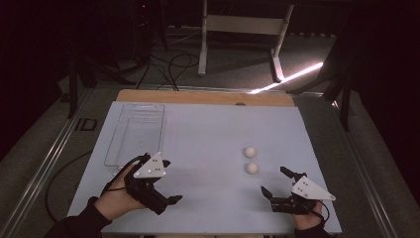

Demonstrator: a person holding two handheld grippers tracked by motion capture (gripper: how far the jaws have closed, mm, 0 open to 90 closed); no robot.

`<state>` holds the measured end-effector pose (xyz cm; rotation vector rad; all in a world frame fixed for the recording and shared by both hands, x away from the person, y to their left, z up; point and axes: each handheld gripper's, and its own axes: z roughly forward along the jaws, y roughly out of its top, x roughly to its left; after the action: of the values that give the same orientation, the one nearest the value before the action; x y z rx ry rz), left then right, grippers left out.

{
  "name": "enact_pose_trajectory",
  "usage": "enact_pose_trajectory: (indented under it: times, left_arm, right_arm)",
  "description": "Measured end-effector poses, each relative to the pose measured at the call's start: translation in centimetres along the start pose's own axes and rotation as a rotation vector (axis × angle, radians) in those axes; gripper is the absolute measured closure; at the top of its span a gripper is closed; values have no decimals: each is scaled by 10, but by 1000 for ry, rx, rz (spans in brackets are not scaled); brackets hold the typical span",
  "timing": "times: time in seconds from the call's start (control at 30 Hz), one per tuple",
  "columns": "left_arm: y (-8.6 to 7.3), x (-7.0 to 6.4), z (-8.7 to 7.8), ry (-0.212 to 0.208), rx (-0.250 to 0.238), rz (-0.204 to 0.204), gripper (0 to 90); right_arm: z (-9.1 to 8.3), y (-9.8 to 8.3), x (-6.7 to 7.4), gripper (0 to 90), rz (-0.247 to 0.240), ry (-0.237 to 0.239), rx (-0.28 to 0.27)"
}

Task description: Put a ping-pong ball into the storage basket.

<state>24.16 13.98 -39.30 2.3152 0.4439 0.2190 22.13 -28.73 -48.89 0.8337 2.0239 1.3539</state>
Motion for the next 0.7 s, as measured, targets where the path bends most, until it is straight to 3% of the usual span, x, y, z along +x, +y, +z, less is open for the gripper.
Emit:
enact_pose_trajectory:
  times: [0.17, 0.2, 0.27, 0.37, 0.7]
  left_arm:
    - [4, 1, 11, -26, 78, 1, 3]
    - [6, 2, 15, -34, 112, -1, 2]
    - [7, 2, 16, -31, 121, -7, 3]
    - [12, 4, 25, -35, 172, -30, 3]
    - [29, 1, 40, -63, 245, -47, 3]
  right_arm:
    - [0, 0, 0, 85, 0, 2, 0]
    - [0, 0, 0, 85, 1, 1, 0]
    - [0, 0, 0, 85, 1, 1, -1]
    - [0, 0, 0, 85, -2, 2, 1]
    - [0, 0, 1, 85, -1, 4, 5]
